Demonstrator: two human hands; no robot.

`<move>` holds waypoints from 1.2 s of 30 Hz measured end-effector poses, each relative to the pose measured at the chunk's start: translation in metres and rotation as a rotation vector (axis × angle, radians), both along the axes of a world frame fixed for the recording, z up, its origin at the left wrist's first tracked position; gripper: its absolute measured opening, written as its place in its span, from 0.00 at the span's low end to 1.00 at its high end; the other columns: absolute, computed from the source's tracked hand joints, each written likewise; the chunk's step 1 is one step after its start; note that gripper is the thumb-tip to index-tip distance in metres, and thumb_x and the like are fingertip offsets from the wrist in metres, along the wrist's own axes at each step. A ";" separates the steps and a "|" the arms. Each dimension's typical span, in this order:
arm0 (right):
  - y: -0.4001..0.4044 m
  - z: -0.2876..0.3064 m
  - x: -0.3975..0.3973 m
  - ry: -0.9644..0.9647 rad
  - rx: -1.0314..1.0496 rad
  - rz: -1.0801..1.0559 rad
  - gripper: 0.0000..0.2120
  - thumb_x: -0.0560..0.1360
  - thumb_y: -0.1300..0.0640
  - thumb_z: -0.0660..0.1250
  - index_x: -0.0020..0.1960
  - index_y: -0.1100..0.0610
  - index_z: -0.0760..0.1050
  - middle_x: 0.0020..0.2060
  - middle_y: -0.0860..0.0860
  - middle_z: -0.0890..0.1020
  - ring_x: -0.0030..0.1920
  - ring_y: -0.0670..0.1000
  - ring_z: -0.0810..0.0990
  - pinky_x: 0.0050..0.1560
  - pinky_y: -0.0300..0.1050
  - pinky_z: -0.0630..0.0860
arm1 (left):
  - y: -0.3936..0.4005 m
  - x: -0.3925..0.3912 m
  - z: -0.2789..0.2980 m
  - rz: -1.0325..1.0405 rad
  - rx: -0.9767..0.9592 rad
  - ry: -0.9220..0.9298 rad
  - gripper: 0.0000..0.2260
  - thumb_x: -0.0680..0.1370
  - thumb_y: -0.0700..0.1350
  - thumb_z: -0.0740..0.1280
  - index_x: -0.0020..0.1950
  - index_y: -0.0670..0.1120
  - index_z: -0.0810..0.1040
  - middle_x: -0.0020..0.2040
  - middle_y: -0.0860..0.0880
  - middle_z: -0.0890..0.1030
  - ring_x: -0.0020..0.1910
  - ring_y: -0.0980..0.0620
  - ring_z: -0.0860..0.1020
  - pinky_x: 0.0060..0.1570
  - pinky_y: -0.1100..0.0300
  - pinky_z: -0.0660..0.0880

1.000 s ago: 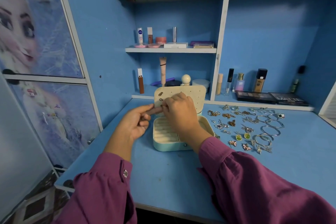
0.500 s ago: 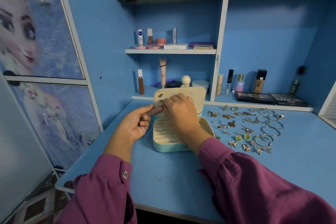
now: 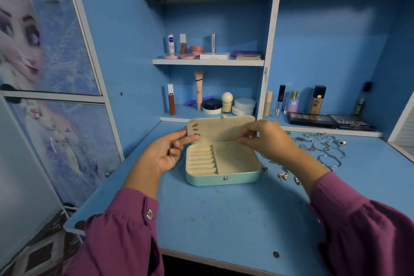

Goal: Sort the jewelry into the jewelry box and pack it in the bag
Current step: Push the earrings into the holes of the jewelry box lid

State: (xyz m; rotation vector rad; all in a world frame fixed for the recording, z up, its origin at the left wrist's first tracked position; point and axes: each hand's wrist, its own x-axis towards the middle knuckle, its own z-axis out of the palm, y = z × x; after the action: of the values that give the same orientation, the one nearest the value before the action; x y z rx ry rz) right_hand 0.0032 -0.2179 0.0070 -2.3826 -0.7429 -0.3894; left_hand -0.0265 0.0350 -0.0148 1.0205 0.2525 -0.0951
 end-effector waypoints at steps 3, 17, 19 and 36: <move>-0.024 -0.004 0.002 0.131 0.115 -0.065 0.02 0.72 0.58 0.72 0.43 0.53 0.82 0.33 0.41 0.80 0.35 0.40 0.75 0.36 0.29 0.70 | 0.000 0.002 0.000 0.010 -0.003 0.030 0.06 0.80 0.39 0.60 0.50 0.41 0.76 0.43 0.41 0.85 0.17 0.60 0.67 0.15 0.74 0.61; -0.047 -0.005 0.002 0.354 -0.326 -0.092 0.05 0.69 0.55 0.73 0.38 0.45 0.83 0.36 0.41 0.84 0.40 0.45 0.81 0.45 0.43 0.80 | -0.002 -0.008 0.004 0.021 0.200 -0.001 0.04 0.75 0.32 0.65 0.44 0.38 0.79 0.31 0.50 0.80 0.16 0.60 0.65 0.15 0.74 0.59; -0.046 -0.005 0.002 0.353 -0.351 -0.093 0.03 0.71 0.54 0.72 0.43 0.48 0.84 0.40 0.43 0.84 0.42 0.46 0.81 0.46 0.43 0.80 | -0.002 -0.010 0.004 0.034 0.245 -0.014 0.05 0.75 0.31 0.65 0.44 0.37 0.79 0.30 0.50 0.80 0.16 0.60 0.64 0.15 0.73 0.59; -0.043 -0.008 0.002 0.317 -0.434 -0.104 0.04 0.72 0.52 0.70 0.45 0.49 0.82 0.42 0.45 0.83 0.43 0.47 0.80 0.49 0.45 0.79 | 0.002 -0.016 0.005 -0.049 0.422 -0.072 0.08 0.75 0.30 0.65 0.50 0.39 0.79 0.26 0.54 0.75 0.19 0.61 0.64 0.17 0.72 0.59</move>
State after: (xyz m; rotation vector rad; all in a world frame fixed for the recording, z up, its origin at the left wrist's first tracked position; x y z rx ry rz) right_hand 0.0056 -0.2607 -0.0010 -2.8034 -0.6012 0.1264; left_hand -0.0420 0.0373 -0.0098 1.4472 0.1844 -0.0500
